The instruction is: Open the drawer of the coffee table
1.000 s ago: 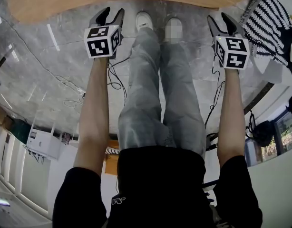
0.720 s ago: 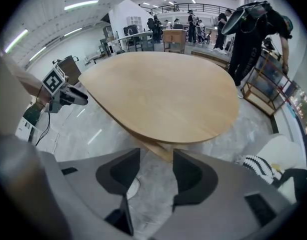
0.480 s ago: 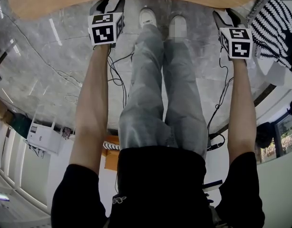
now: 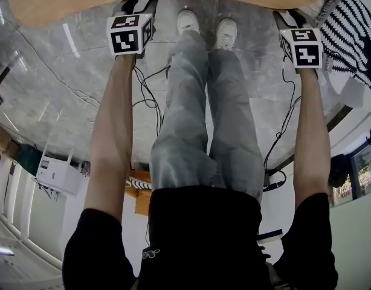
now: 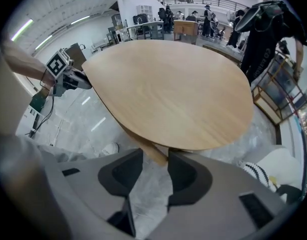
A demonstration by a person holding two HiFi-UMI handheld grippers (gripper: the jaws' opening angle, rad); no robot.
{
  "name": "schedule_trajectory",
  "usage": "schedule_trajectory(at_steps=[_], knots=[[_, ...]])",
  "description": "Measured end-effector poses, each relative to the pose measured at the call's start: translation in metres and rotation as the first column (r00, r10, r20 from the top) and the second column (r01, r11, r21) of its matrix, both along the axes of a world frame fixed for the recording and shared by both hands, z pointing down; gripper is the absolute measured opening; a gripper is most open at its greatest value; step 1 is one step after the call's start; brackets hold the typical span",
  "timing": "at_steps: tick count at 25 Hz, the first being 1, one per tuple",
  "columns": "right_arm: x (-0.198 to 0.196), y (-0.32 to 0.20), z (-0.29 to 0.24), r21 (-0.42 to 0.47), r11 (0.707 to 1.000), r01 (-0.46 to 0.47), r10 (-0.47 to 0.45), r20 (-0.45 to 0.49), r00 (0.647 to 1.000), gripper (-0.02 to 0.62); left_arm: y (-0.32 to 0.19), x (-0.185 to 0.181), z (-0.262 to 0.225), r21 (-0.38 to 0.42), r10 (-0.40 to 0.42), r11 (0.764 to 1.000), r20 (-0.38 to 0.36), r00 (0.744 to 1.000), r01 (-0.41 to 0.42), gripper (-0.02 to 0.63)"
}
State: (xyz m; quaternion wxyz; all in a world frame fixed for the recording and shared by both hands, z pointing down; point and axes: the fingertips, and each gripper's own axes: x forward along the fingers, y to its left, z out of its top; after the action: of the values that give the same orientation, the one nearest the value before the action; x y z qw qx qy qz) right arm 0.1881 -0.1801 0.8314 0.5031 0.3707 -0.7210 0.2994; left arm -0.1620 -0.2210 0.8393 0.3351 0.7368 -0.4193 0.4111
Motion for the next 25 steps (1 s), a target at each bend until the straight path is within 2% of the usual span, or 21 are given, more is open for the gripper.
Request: schedule_trajectory(at_steps=[5, 11, 25], knots=[[0.001, 0.003, -0.002, -0.003, 1.000, 0.021, -0.021, -0.032, 0.999, 0.140, 0.003, 0.001, -0.001, -0.013, -0.003, 1.000, 0.028, 1.000, 0.004, 0.176], [-0.001, 0.007, -0.005, -0.043, 0.990, 0.138, -0.141, -0.091, 0.986, 0.114, 0.008, -0.003, -0.005, -0.023, 0.027, 0.999, 0.061, 0.998, -0.026, 0.149], [-0.006, 0.059, -0.008, -0.092, 0.982, 0.166, -0.174, -0.099, 0.980, 0.107, 0.064, -0.008, -0.006, -0.069, 0.008, 0.998, 0.077, 0.997, -0.003, 0.146]])
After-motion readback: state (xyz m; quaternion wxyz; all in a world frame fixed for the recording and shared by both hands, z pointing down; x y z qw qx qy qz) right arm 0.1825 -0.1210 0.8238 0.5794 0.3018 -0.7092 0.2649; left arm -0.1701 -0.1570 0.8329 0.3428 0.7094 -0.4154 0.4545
